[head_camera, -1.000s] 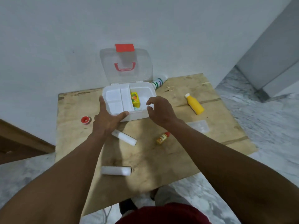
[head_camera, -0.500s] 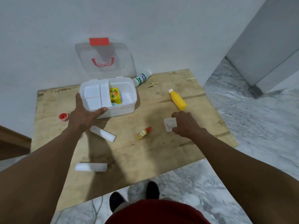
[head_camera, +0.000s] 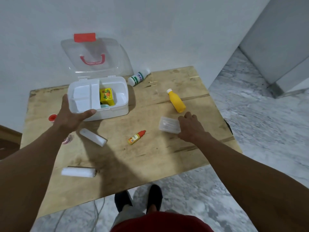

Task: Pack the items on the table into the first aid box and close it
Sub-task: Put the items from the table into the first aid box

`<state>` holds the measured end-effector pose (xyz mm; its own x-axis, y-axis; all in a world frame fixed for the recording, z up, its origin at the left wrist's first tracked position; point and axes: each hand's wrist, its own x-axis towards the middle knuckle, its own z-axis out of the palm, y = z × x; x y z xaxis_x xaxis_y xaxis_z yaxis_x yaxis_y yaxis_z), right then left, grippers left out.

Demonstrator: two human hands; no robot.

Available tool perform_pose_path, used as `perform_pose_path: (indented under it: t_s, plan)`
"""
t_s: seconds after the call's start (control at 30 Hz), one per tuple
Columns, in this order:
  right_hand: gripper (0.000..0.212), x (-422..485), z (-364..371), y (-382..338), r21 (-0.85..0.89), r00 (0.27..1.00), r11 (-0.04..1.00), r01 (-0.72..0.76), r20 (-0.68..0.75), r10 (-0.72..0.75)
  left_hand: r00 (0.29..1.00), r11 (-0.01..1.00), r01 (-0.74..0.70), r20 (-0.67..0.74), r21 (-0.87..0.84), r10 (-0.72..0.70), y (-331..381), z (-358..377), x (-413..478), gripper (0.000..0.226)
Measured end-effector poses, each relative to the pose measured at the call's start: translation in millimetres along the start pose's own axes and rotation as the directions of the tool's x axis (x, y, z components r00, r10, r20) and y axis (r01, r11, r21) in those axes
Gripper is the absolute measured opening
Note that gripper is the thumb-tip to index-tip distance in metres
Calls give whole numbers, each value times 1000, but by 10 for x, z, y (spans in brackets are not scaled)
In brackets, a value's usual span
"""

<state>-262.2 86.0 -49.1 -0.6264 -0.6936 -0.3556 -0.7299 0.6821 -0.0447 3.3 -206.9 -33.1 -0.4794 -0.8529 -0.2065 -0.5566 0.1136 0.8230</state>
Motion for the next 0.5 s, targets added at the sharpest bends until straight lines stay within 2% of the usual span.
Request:
perform_pose_path:
  t_s: [0.23, 0.37, 0.5]
  plan:
    - [57, 115, -229, -231, 190, 997, 980, 59, -69, -46, 1000, 1000, -4, 18, -31, 5, -1, 25, -12, 90]
    - [58, 225, -522, -448, 264, 976, 958, 110, -209, -55, 999, 996, -12, 28, -90, 15, -10, 8, -66, 106]
    - [60, 387, -833, -737, 251, 929, 953, 168, -363, -68, 998, 991, -48, 24, -128, 51, -51, -5, -54, 102]
